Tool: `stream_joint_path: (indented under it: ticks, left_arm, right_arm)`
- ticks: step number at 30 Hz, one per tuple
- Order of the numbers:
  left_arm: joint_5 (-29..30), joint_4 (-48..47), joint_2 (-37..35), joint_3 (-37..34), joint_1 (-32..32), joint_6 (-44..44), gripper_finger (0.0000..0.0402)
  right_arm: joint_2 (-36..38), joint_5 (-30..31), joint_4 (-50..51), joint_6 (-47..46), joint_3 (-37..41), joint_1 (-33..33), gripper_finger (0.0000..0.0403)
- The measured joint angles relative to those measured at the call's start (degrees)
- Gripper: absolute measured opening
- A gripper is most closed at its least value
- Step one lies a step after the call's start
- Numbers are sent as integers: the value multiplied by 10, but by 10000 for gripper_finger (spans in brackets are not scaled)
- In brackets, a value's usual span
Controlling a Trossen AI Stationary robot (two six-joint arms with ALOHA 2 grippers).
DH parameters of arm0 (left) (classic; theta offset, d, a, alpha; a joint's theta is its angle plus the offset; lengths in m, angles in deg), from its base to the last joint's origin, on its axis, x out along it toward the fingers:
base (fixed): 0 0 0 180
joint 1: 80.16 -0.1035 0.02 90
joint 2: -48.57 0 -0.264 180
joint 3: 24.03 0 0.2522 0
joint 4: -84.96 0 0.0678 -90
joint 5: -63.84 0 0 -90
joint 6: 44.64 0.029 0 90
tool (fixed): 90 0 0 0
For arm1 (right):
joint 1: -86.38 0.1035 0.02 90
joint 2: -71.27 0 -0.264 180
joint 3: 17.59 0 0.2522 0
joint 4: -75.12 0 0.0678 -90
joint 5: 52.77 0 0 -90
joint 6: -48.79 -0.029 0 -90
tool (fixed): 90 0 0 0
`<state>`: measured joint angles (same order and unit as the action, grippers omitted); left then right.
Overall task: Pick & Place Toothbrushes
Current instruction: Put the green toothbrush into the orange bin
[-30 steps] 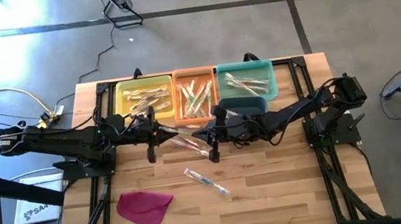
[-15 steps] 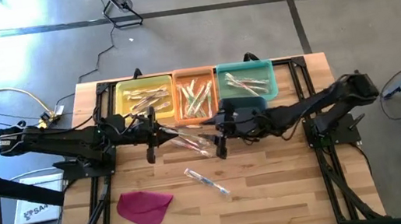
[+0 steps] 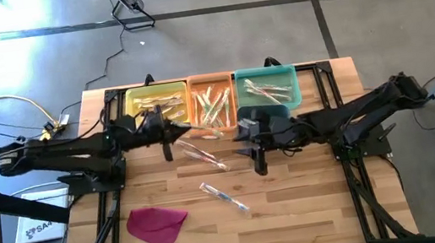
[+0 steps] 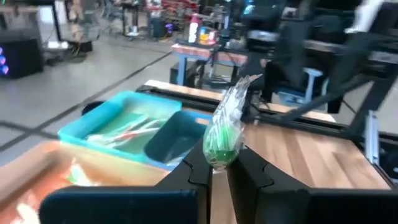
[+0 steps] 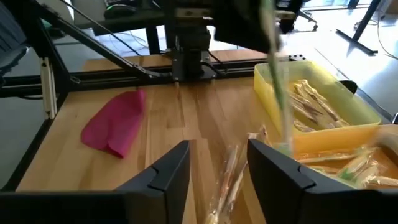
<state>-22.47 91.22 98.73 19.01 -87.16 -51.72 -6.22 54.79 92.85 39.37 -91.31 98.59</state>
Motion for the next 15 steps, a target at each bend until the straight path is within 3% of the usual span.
stream_joint_path:
  ticks: [9,15]
  left_arm:
    - [-151,-8,48,22,-138,-54,23]
    - [-185,-8,117,66,-182,-53,23]
  right_arm:
    - [-38,4,2,-28,0,2,132]
    - [-59,0,3,-46,0,2,128]
